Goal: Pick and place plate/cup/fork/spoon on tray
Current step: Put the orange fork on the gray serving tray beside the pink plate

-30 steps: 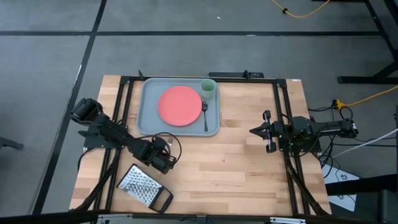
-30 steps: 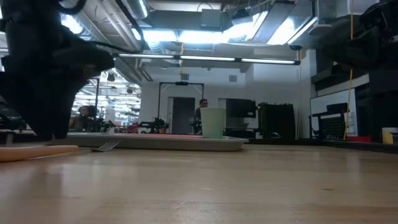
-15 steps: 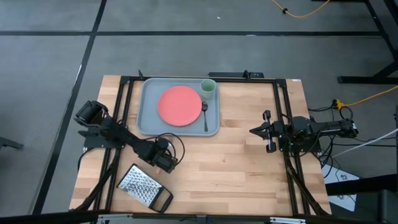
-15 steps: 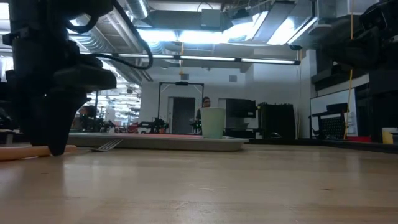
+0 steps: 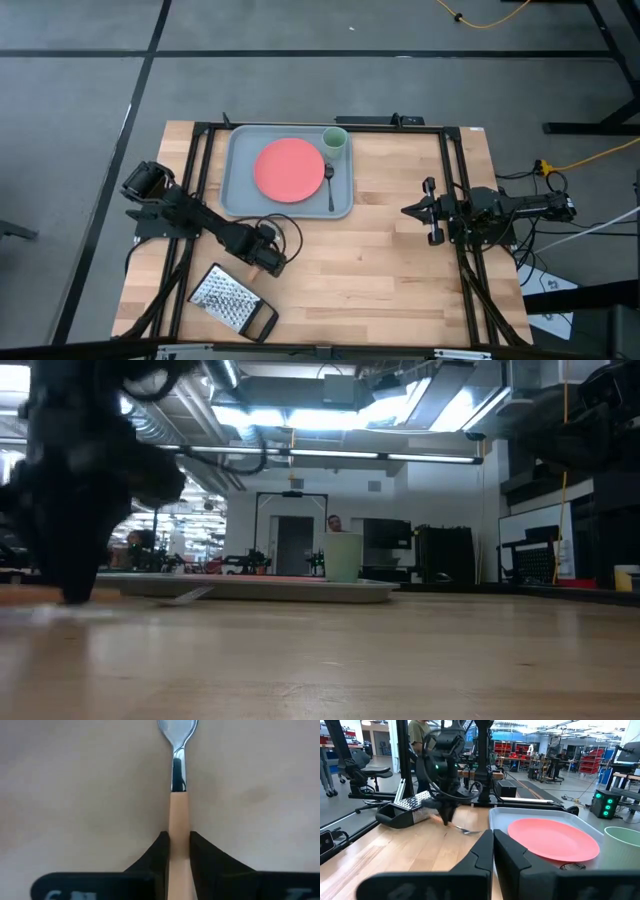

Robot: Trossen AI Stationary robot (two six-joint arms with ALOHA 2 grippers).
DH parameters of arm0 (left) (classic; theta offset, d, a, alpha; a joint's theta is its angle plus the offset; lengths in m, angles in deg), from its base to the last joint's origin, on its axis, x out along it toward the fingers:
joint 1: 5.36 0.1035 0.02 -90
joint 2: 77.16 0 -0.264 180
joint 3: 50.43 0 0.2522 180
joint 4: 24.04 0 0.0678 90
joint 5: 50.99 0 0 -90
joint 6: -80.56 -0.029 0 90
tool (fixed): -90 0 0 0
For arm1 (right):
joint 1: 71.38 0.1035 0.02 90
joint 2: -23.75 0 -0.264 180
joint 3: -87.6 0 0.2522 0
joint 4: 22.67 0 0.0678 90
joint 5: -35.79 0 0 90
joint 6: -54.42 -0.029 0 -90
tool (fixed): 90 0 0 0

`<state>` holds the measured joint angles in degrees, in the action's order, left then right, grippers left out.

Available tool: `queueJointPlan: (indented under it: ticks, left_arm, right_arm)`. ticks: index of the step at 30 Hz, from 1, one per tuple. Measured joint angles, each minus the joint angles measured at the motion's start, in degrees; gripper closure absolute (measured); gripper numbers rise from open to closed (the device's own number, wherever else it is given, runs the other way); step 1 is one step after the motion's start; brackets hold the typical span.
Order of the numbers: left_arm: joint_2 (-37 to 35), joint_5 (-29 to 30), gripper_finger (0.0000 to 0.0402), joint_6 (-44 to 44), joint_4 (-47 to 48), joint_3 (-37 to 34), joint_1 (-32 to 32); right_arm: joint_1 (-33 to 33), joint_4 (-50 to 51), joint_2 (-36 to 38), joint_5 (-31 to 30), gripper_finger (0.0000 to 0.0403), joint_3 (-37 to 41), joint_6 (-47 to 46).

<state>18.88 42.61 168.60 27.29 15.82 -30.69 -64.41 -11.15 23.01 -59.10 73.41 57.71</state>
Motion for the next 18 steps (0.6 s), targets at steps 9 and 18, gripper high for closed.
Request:
queueJointPlan:
  ticks: [9,18]
  left_arm:
    - [-0.27,1.34,0.0359,-14.43,2.06,9.71,2.84]
    - [-1.33,12.01,0.0359,-27.12,25.87,19.25,9.43]
  right_arm:
    - [-0.01,-0.01,0.00,0.00,0.0386,0.00,0.00]
    - [-0.01,-0.01,0.00,0.00,0.0386,0.00,0.00]
